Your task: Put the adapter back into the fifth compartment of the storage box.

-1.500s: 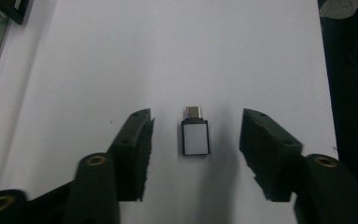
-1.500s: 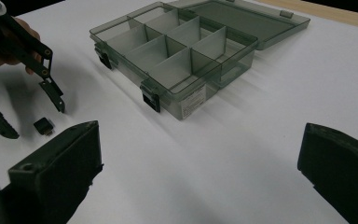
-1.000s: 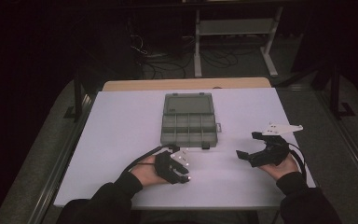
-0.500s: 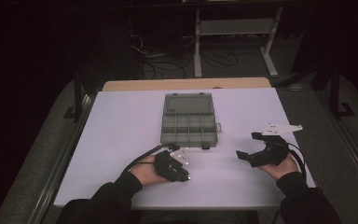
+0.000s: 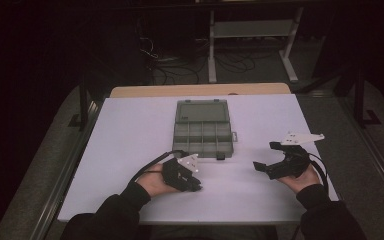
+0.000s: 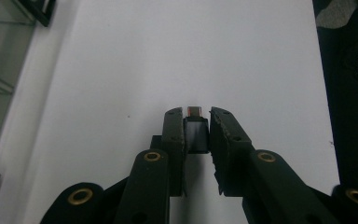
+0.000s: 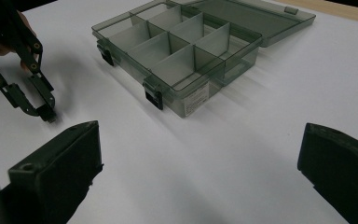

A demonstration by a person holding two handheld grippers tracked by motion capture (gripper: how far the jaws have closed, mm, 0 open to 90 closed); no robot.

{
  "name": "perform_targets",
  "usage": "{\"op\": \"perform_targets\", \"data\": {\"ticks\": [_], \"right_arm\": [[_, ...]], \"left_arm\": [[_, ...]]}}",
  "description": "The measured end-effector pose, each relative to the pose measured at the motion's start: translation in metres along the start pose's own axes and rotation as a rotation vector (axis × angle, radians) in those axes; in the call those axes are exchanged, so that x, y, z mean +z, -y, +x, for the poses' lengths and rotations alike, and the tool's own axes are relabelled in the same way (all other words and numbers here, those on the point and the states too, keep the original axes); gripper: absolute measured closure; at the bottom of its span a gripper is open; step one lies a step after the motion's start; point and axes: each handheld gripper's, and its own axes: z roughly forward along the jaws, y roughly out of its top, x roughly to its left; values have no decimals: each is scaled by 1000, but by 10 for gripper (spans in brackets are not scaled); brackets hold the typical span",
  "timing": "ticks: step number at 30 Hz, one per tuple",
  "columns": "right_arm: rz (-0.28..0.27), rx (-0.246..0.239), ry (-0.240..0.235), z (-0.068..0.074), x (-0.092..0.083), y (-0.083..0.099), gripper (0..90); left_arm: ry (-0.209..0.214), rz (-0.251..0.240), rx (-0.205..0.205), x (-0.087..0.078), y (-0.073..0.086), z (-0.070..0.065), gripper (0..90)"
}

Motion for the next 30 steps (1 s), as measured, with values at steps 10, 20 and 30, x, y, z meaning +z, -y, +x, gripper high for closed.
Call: {"op": "perform_targets", "data": {"ticks": [10, 20, 30], "right_arm": [[0, 1, -6, 0, 0, 0, 0], [-1, 0, -7, 0, 0, 0, 0], [0, 1, -7, 0, 0, 0, 0]], "left_arm": [[-12, -66, -16, -19, 3, 5, 762], [-36, -110, -32, -35, 7, 8, 764], [-61, -136, -42, -54, 9, 13, 764]]}}
